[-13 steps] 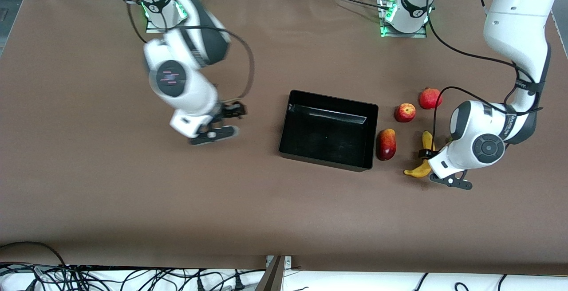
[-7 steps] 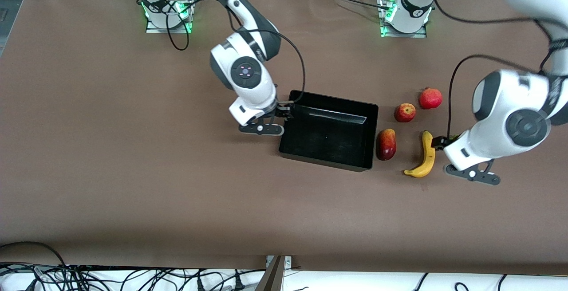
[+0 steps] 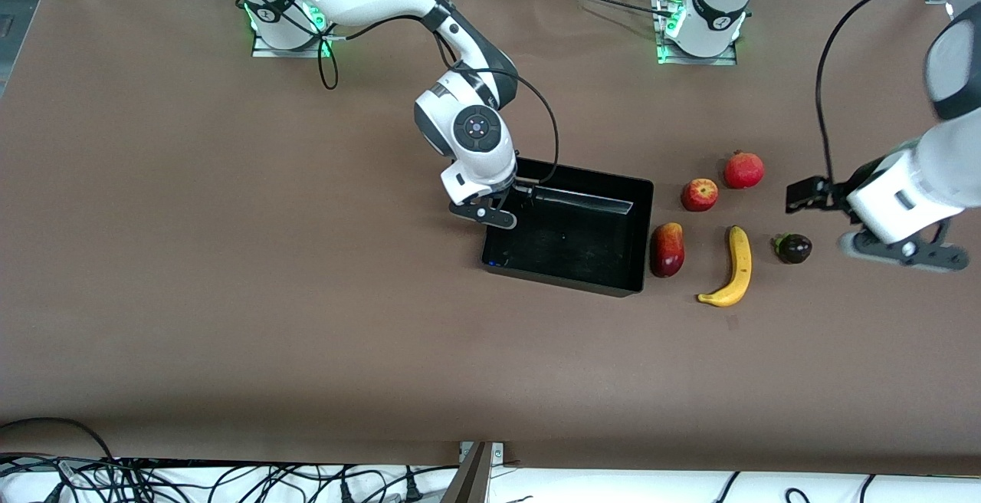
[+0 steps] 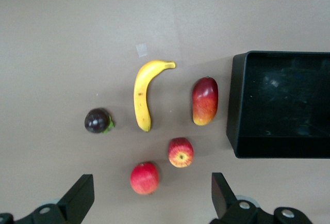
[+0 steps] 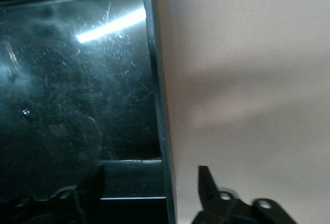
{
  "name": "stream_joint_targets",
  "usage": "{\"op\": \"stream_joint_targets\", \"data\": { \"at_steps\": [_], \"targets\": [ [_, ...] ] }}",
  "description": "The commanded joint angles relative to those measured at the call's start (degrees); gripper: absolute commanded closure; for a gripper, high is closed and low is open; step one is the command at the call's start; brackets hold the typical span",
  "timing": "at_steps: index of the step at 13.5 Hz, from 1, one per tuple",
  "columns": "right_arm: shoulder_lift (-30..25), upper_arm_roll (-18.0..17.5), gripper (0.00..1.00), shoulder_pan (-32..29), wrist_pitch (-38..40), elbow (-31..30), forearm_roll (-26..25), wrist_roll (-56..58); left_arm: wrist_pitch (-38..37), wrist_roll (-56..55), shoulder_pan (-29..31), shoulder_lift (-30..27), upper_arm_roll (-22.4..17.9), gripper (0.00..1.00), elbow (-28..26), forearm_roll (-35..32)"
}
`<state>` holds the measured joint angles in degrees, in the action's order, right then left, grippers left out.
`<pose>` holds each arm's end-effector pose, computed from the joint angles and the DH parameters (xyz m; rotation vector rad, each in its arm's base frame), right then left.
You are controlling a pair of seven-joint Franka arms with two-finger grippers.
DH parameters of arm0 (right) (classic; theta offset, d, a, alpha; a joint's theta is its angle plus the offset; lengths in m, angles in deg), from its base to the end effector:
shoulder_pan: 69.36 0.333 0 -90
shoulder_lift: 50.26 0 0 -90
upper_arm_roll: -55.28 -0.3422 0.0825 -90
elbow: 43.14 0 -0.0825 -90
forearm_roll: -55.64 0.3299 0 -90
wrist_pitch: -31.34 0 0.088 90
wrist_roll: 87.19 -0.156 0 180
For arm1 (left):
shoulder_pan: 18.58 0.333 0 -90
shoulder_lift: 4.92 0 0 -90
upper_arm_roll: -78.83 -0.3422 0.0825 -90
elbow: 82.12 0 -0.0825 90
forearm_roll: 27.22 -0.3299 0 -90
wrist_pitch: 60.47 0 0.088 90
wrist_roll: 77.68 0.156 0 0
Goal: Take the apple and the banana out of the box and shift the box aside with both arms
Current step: 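Slide the black box away from the fruits with the right gripper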
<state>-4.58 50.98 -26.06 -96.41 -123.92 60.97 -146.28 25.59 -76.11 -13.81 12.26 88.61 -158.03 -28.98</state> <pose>0.4809 0.5206 0.2311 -3.0136 0.4245 0.1343 0.5805 -0.0313 0.5365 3.1151 -0.1716 -0.1859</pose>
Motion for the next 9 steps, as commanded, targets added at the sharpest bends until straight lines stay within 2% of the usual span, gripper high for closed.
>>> {"op": "stream_joint_targets", "data": {
  "at_steps": [1, 4, 5, 9],
  "targets": [
    [0.47, 1.05, 1.00, 0.30, 0.75, 1.50, -0.50, -0.32, 2.96, -8.55, -6.95, -11.87, -8.36, 0.00, -12.47, 2.72],
    [-0.15, 1.66, 1.00, -1.28, 1.62, 1.59, -0.59, 3.35, 12.36, -9.74, -7.67, -19.26, -8.91, 0.00, -23.19, 0.72],
    [-0.67, 1.84, 1.00, -1.72, 2.67, 1.50, -0.59, 5.37, 12.30, -9.56, -7.93, -20.33, -8.91, 0.00, -24.79, -1.82],
    [-6.72, 9.73, 1.00, -2.51, 11.89, 0.54, 0.20, 21.16, 11.25, -7.72, -7.41, -19.46, -8.29, 0.00, -23.14, -1.85]
  ]
}}
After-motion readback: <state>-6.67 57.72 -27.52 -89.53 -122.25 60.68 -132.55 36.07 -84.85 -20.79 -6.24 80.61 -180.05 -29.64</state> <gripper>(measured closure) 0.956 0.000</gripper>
